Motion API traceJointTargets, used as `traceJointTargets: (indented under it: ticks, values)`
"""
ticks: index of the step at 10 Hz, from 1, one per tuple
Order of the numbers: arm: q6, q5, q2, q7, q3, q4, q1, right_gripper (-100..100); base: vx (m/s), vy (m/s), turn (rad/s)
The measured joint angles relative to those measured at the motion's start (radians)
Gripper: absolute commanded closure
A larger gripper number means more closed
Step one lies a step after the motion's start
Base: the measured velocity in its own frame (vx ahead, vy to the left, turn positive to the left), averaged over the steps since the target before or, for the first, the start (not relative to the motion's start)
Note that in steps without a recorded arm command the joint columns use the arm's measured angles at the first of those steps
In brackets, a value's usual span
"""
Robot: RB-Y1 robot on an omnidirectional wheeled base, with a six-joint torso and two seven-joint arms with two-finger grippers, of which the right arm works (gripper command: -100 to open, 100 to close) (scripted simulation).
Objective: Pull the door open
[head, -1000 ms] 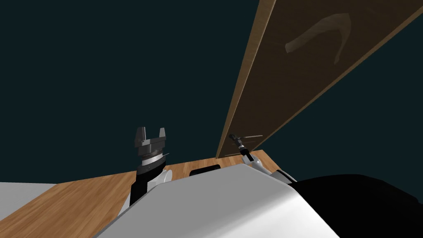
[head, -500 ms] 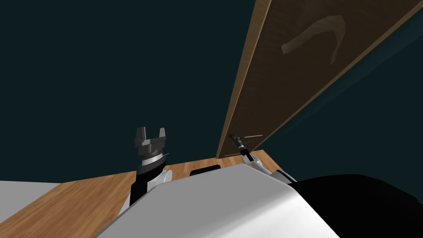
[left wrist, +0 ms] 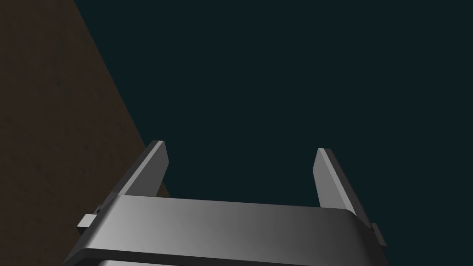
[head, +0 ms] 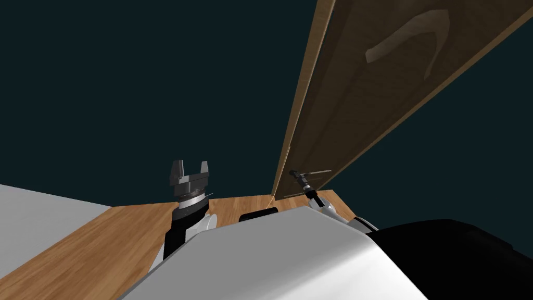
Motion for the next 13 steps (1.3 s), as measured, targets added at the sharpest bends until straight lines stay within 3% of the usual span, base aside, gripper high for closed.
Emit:
traceJointTargets:
  ticks: [4, 6, 11, 13]
  values:
    - [-0.068, 0.004, -0.039, -0.04, 0.046, 0.011, 0.038, 100, -0.179, -0.073, 0.101]
    - [-0.078, 0.001, -0.045, -0.046, 0.052, 0.014, 0.048, 100, -0.142, -0.066, 0.162]
    - [-0.131, -0.011, -0.072, -0.062, 0.078, 0.014, 0.078, 100, -0.193, -0.082, 0.15]
    - [-0.167, -0.015, -0.083, -0.072, 0.092, 0.037, 0.083, 100, -0.213, -0.105, 0.196]
